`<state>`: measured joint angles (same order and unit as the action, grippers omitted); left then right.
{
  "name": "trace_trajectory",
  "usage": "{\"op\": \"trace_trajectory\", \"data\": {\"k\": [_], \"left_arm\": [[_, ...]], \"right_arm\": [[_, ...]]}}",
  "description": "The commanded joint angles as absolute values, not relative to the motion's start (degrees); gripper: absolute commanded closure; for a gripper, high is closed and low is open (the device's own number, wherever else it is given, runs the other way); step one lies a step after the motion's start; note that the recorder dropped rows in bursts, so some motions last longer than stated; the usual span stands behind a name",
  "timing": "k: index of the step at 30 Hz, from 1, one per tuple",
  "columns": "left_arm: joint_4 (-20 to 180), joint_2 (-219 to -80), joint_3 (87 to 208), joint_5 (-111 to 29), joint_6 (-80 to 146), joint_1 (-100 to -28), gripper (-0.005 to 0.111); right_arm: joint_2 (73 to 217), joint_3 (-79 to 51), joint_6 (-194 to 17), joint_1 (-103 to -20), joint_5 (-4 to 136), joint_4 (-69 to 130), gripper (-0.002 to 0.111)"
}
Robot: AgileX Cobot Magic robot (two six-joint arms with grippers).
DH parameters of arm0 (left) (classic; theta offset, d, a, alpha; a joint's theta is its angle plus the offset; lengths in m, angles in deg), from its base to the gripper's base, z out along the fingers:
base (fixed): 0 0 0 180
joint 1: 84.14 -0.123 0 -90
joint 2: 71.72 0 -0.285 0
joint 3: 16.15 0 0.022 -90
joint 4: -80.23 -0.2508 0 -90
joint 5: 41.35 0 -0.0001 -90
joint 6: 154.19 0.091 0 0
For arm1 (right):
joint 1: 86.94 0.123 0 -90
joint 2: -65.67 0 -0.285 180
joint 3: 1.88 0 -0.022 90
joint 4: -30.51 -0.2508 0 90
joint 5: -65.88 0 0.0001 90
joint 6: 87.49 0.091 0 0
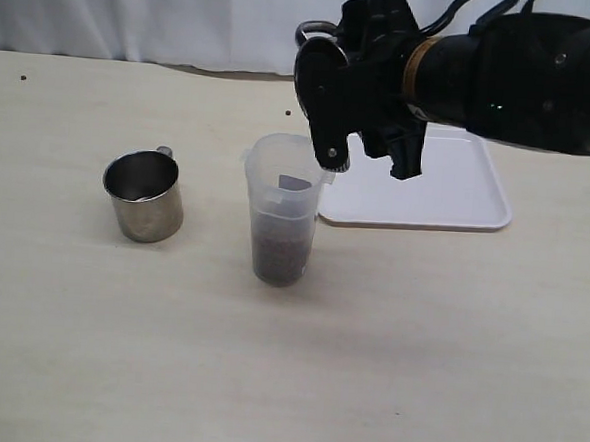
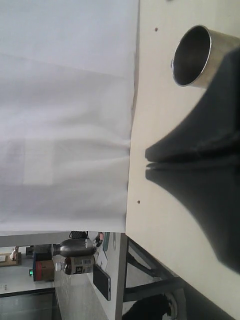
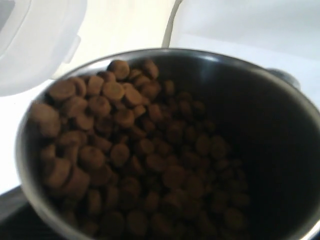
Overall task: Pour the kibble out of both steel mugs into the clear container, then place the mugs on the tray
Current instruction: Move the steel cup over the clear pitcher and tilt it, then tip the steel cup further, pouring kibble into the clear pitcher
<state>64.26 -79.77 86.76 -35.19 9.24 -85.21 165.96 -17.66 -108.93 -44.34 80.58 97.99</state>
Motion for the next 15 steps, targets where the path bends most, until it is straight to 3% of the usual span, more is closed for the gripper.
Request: {"op": "trace_trajectory", "data": {"k": [1, 15], "left_arm": [[64.43, -79.51, 86.63, -35.59, 9.03, -84.78, 0.107], [64.31, -79.51, 86.63, -35.84, 9.03, -84.78, 0.107]], "right_arm": [[165.69, -17.15, -109.42, -44.18, 79.06, 99.05, 0.103], [165.69, -17.15, -109.42, -44.18, 79.06, 103.78, 0.103]]}}
